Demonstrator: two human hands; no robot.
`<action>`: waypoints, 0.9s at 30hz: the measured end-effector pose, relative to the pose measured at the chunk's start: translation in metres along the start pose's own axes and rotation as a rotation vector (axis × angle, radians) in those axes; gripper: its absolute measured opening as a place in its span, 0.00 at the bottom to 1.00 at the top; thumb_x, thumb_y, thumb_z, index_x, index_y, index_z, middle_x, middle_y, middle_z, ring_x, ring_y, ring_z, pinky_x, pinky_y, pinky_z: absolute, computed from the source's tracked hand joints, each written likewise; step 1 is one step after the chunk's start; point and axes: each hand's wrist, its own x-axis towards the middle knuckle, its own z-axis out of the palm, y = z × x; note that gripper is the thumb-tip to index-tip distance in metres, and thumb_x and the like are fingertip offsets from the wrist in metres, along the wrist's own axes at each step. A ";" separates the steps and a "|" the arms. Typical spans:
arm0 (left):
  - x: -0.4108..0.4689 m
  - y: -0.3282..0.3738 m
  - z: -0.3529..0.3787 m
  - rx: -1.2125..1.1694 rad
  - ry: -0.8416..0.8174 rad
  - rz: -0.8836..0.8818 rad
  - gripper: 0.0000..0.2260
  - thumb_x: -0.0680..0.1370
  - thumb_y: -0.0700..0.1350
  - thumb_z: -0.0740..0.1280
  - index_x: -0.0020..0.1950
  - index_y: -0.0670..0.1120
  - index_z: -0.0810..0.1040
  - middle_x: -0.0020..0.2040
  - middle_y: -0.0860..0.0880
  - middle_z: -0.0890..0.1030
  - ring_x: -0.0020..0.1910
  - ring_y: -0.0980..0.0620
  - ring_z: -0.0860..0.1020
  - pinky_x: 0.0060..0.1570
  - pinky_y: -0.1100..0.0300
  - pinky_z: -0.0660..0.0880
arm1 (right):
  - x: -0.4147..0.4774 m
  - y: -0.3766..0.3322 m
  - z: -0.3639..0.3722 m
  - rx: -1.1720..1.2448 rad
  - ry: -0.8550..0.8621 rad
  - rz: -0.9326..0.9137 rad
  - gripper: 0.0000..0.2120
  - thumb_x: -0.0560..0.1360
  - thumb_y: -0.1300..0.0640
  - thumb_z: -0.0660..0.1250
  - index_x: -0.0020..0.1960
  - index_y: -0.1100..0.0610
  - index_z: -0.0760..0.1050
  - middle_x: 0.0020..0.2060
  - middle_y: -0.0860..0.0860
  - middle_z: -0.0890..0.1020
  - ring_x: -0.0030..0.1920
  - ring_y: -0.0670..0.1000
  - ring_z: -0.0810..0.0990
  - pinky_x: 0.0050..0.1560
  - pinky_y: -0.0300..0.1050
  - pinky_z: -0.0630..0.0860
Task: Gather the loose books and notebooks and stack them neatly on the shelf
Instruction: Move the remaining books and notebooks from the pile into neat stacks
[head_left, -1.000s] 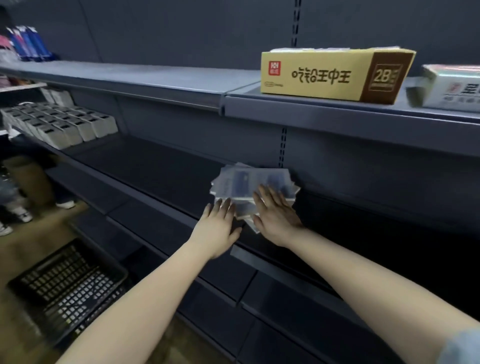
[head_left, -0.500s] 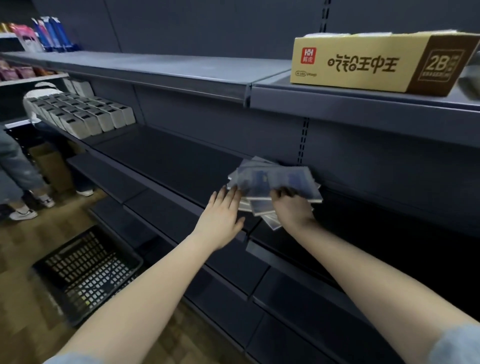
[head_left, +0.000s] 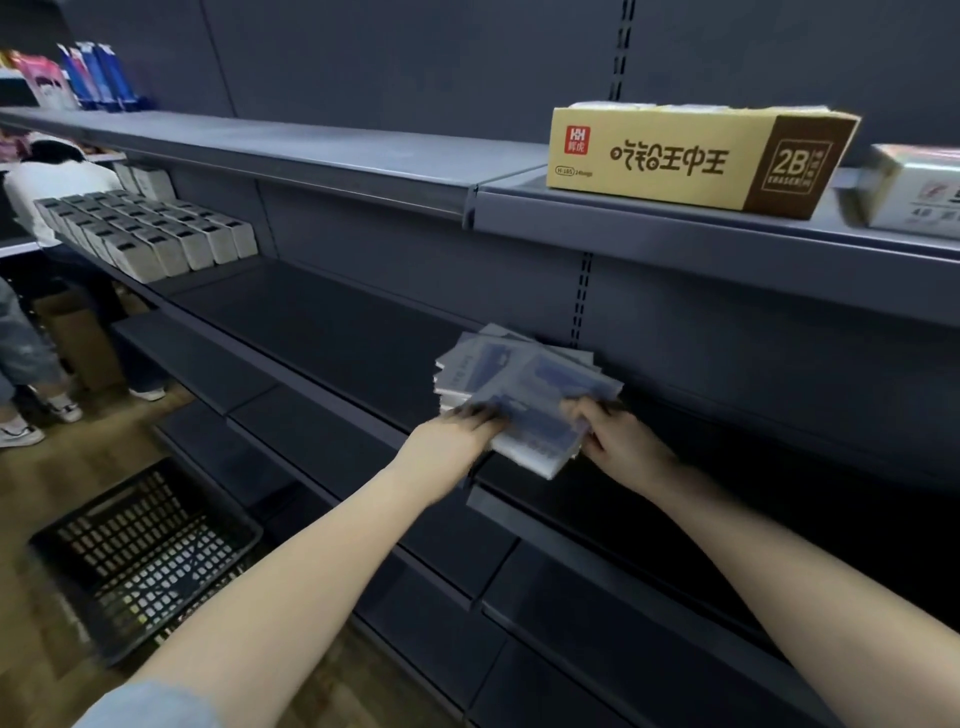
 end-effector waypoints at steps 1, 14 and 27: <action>0.002 0.004 -0.001 -0.005 0.035 0.017 0.29 0.61 0.40 0.81 0.60 0.46 0.78 0.56 0.49 0.82 0.51 0.48 0.81 0.41 0.59 0.80 | -0.003 0.001 0.000 -0.009 0.021 -0.011 0.21 0.71 0.63 0.66 0.63 0.58 0.69 0.59 0.57 0.77 0.60 0.61 0.74 0.54 0.52 0.76; 0.028 0.067 -0.005 0.109 0.230 0.115 0.15 0.72 0.53 0.65 0.32 0.44 0.77 0.25 0.48 0.77 0.23 0.47 0.76 0.22 0.62 0.71 | -0.044 -0.011 -0.021 -0.241 -0.170 -0.033 0.33 0.77 0.63 0.59 0.77 0.47 0.52 0.76 0.48 0.54 0.73 0.51 0.61 0.64 0.43 0.68; 0.021 0.140 0.011 0.121 0.126 0.142 0.19 0.64 0.37 0.66 0.54 0.37 0.82 0.52 0.39 0.82 0.50 0.43 0.82 0.48 0.52 0.80 | -0.120 0.024 -0.012 -0.299 0.016 -0.075 0.33 0.68 0.76 0.57 0.72 0.64 0.63 0.71 0.62 0.64 0.71 0.62 0.65 0.70 0.51 0.50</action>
